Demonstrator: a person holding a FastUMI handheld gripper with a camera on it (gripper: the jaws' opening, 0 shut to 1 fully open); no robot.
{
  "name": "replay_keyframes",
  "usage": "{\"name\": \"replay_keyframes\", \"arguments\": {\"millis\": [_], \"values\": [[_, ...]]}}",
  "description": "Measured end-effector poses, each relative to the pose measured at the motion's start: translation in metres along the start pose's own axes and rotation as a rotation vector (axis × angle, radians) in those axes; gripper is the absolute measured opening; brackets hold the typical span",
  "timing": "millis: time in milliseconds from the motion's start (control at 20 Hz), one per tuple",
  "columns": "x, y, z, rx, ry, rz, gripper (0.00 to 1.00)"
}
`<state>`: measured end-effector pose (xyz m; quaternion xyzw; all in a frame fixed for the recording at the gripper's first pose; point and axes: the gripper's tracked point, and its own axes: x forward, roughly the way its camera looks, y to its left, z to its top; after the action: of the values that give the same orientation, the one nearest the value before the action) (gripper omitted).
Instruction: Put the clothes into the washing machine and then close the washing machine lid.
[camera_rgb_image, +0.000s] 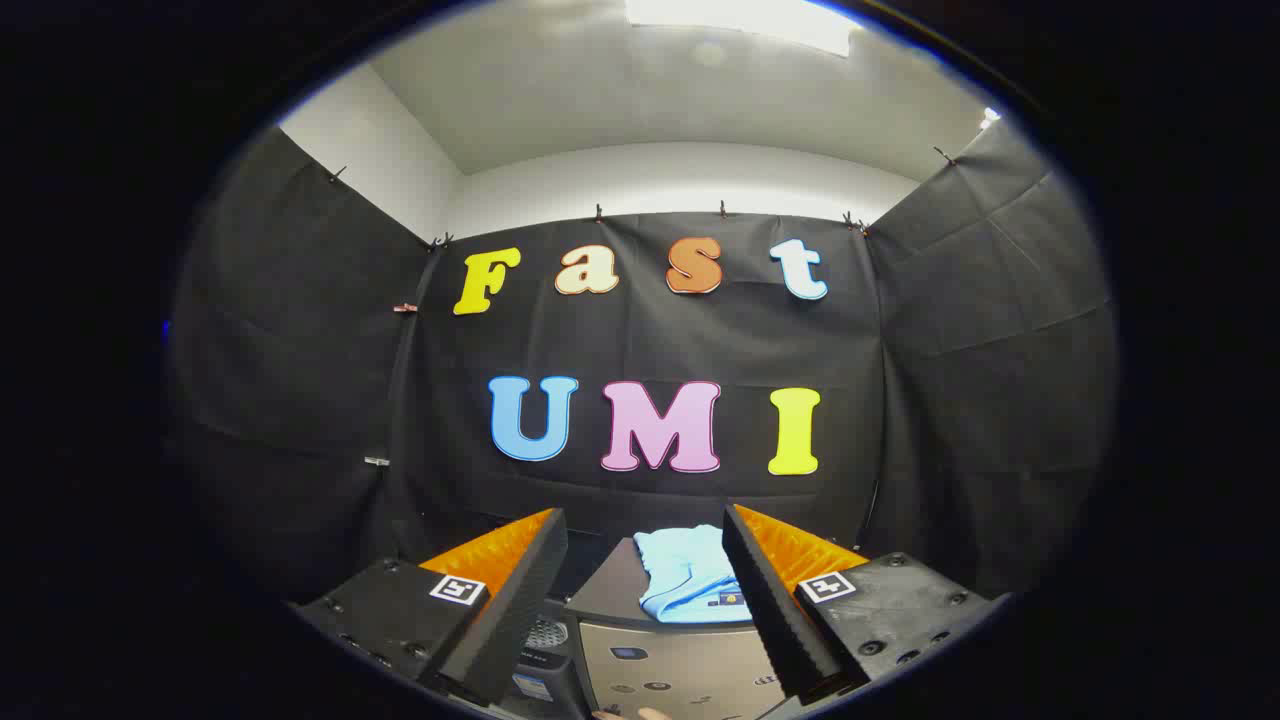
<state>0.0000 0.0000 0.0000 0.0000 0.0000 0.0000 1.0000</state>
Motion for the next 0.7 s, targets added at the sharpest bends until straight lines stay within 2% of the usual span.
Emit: {"name": "replay_keyframes", "arguments": {"millis": [700], "values": [[-0.0016, -0.0012, -0.001, -0.003, -0.002, -0.002, 0.98]]}}
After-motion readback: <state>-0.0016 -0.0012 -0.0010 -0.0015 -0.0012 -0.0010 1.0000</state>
